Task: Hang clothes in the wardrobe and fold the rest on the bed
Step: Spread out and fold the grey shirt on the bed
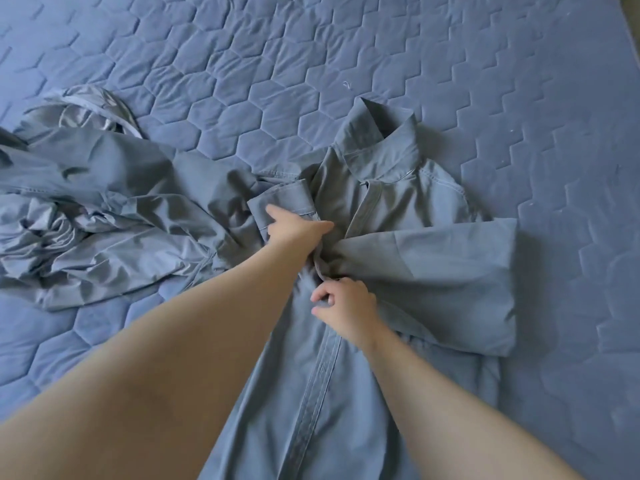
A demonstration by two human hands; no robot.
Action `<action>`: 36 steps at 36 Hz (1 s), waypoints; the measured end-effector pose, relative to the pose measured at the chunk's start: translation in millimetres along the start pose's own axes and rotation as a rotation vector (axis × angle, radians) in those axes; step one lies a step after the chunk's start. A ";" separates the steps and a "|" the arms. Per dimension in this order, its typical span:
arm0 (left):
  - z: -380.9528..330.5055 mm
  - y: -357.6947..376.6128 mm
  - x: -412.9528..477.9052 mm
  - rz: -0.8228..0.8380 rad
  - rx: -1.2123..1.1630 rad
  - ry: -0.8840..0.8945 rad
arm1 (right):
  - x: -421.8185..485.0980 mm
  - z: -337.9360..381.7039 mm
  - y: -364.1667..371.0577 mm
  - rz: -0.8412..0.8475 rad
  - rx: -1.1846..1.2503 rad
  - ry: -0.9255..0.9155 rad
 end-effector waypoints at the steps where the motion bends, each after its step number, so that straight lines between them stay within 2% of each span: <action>1: 1.5 1.5 4.7 -0.026 -0.053 -0.011 | -1.6 -0.2 -0.5 -0.034 0.024 -0.007; 4: 10.4 -3.2 14.8 -0.072 -0.157 -0.037 | -6.9 -12.3 -13.6 -0.209 0.226 0.163; 6: 18.0 1.7 16.1 0.056 -0.282 -0.114 | -11.2 -27.7 -19.3 -0.244 0.308 0.310; 7: 19.7 2.8 9.7 0.144 -0.366 -0.185 | -12.3 -33.4 -18.0 -0.211 0.298 0.336; 9: 22.5 -0.3 -0.9 0.216 -0.536 -0.276 | -13.2 -40.6 -16.4 -0.145 0.256 0.329; 10: 18.6 -3.4 -5.6 0.252 -0.632 -0.256 | -13.9 -41.3 -20.8 -0.171 0.255 0.322; 11: 11.4 -6.5 -11.1 0.319 -0.732 -0.209 | -14.7 -40.1 -29.6 -0.235 0.282 0.308; 13: -4.7 -17.0 -27.1 0.483 -0.977 -0.107 | -20.1 -34.2 -56.6 -0.469 0.392 0.239; 15: -10.9 -33.1 -35.2 0.538 -1.194 -0.158 | -31.7 -22.6 -81.0 -0.654 0.470 0.127; 16: -5.3 -39.1 -32.4 0.492 -1.235 -0.197 | -36.8 -17.0 -86.6 -0.670 0.462 0.072; 17: 1.1 -44.5 -30.1 0.448 -1.252 -0.230 | -39.6 -12.7 -86.4 -0.635 0.440 0.030; 19: 24.8 -52.5 -20.5 0.266 -1.179 -0.296 | -40.1 -8.9 -74.7 -0.460 0.343 -0.023; 22: 49.7 -48.1 -16.0 0.224 -1.366 -0.511 | -41.0 -12.7 -46.0 -0.120 0.144 0.013; 24: 55.2 -51.8 -15.0 0.155 -1.336 -0.540 | -44.0 -16.0 -36.1 -0.045 0.081 0.047; 30: 59.0 -58.7 4.0 0.018 -0.909 -0.527 | -36.7 -24.5 -43.5 -0.247 0.196 0.216; 33: 49.1 -58.3 12.3 0.097 -0.892 -0.482 | -19.6 -28.8 -62.7 -0.405 0.247 0.336; 36: 31.3 -61.2 7.9 0.275 -0.981 -0.375 | 9.7 -34.7 -66.5 -0.341 0.166 0.420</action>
Point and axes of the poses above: each hand's wrist, its own x-axis towards the middle knuckle, its own y-axis out of the palm, z = x × y, the point moved 7 cm from there along x, towards the middle knuckle, and after that the axes turned 12 degrees about -z, right-handed, at the moved point
